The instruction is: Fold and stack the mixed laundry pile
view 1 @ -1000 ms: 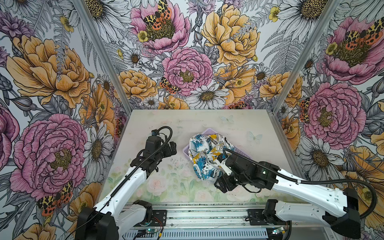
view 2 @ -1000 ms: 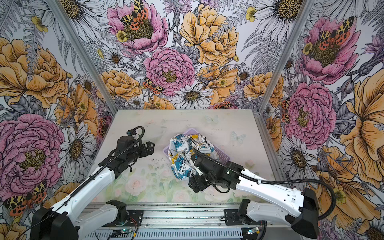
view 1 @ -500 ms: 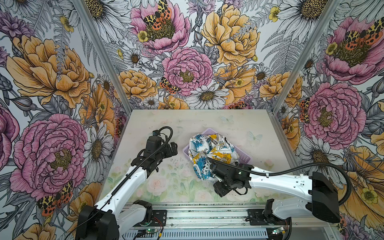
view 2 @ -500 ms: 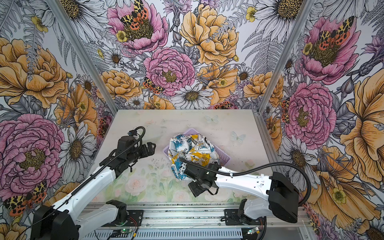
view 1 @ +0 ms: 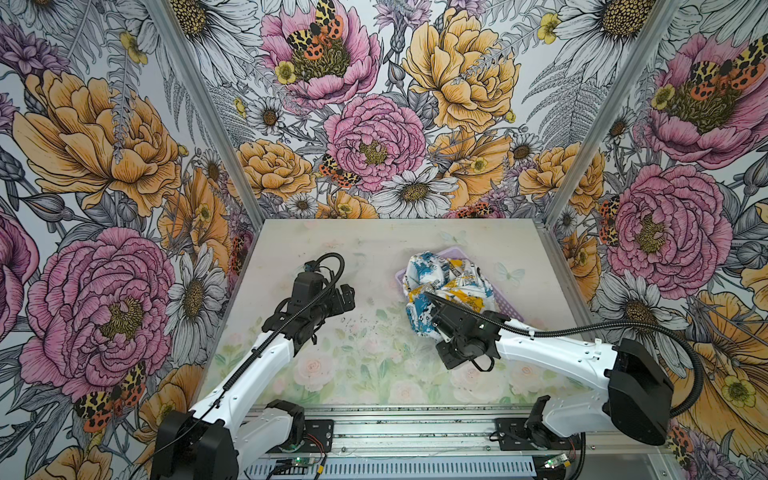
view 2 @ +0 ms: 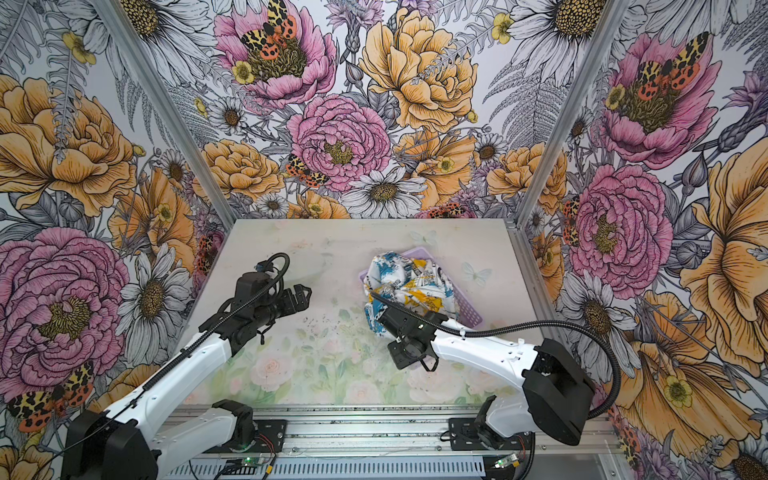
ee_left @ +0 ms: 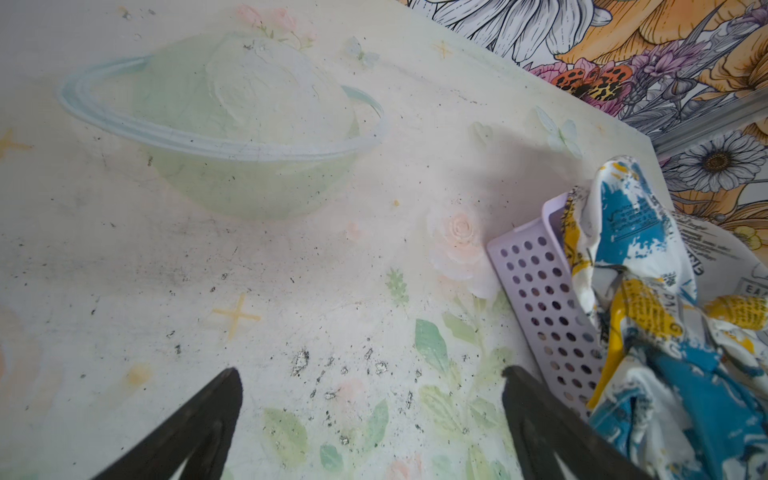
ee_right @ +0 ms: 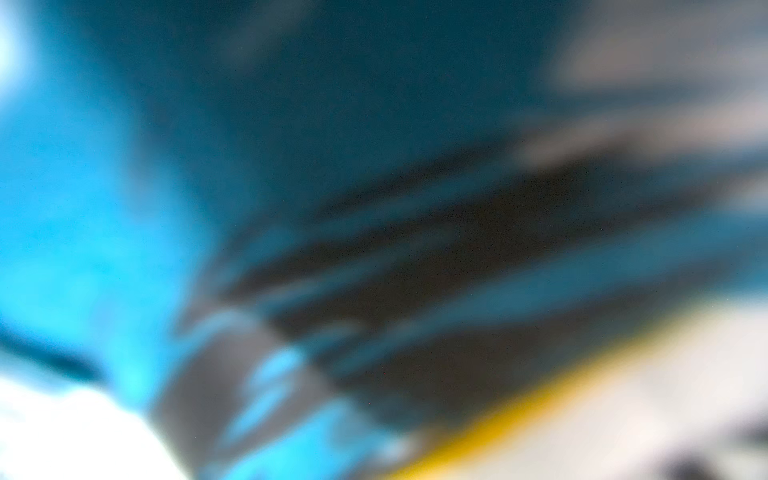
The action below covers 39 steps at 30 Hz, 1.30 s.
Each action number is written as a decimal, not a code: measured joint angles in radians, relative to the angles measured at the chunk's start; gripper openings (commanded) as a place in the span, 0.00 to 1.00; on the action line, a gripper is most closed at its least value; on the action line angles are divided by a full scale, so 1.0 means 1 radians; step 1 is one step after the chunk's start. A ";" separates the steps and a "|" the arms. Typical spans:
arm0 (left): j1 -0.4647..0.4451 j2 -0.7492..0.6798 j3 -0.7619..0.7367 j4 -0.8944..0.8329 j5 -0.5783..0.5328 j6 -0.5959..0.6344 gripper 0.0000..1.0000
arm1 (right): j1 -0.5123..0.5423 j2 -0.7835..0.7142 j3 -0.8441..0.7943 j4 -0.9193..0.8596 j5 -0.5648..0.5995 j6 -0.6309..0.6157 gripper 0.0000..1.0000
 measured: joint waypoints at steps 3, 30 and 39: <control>-0.006 0.000 0.000 0.000 0.000 0.000 0.99 | -0.121 0.043 0.039 -0.002 0.021 -0.037 0.00; -0.044 0.021 0.000 0.007 0.000 -0.001 0.99 | -0.750 0.610 0.658 0.053 0.077 -0.417 0.00; -0.050 0.021 0.000 0.007 0.000 -0.001 0.99 | -0.765 0.689 0.772 0.029 0.081 -0.481 0.00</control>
